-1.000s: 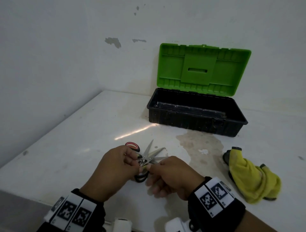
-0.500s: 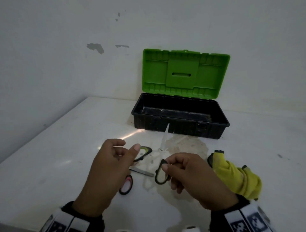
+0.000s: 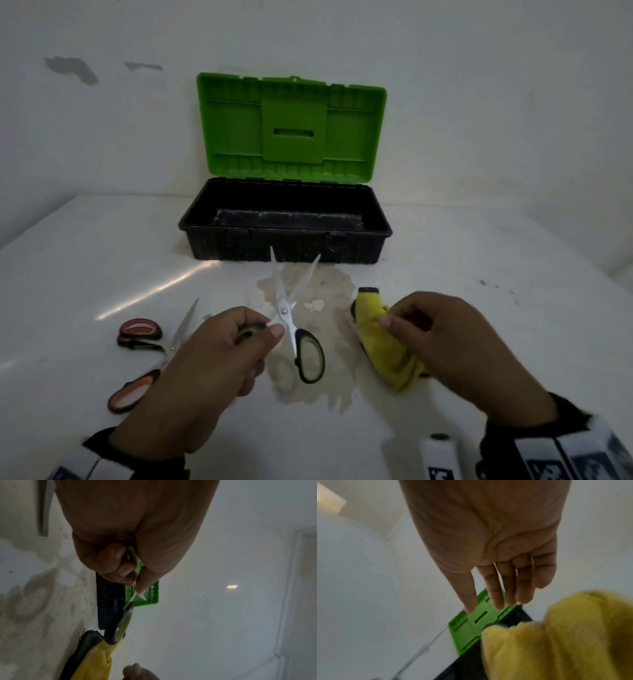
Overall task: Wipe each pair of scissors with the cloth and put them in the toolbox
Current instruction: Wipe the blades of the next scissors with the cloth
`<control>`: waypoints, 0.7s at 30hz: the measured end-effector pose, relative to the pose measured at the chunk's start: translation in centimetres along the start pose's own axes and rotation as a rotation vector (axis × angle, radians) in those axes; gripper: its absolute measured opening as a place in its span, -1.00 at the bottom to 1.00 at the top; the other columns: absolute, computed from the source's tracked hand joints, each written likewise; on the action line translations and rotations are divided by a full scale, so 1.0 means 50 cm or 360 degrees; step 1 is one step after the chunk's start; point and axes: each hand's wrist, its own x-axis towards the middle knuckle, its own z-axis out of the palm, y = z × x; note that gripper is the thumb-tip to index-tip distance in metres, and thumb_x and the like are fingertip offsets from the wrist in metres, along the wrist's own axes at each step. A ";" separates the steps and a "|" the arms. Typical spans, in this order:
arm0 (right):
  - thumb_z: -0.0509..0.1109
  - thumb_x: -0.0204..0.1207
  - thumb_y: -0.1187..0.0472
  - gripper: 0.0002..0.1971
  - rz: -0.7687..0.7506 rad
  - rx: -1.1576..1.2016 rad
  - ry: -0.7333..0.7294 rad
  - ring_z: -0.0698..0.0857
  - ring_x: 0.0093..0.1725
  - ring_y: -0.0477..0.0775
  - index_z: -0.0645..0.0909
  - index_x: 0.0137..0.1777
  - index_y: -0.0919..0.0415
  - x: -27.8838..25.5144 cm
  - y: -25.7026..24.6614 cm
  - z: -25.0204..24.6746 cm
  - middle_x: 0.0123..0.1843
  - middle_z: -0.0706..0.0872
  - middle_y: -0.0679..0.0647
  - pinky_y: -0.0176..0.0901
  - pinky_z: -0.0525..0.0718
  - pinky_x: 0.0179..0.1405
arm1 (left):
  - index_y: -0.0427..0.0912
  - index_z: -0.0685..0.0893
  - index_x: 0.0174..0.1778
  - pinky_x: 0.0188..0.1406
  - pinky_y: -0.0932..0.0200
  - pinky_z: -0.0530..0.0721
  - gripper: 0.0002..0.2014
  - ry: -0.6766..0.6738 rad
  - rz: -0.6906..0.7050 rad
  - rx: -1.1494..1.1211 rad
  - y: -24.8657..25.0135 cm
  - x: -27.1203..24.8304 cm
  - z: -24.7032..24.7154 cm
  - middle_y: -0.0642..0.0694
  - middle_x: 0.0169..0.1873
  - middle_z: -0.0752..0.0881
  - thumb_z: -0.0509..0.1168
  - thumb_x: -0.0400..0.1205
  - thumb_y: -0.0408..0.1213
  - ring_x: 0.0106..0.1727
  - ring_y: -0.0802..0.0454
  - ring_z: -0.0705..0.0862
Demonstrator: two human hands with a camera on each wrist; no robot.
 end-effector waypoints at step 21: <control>0.44 0.40 0.05 -0.85 -0.0123 -0.0007 -0.0008 0.65 0.03 -0.28 0.61 -0.37 0.00 0.027 0.050 -0.021 -0.04 0.74 -0.23 -0.46 0.50 -0.06 | -0.09 0.71 -0.29 -0.54 0.13 0.39 -0.84 0.0125 0.0241 0.0215 0.005 0.012 0.068 -0.01 -0.60 0.50 0.46 0.57 -0.15 -0.59 0.13 0.38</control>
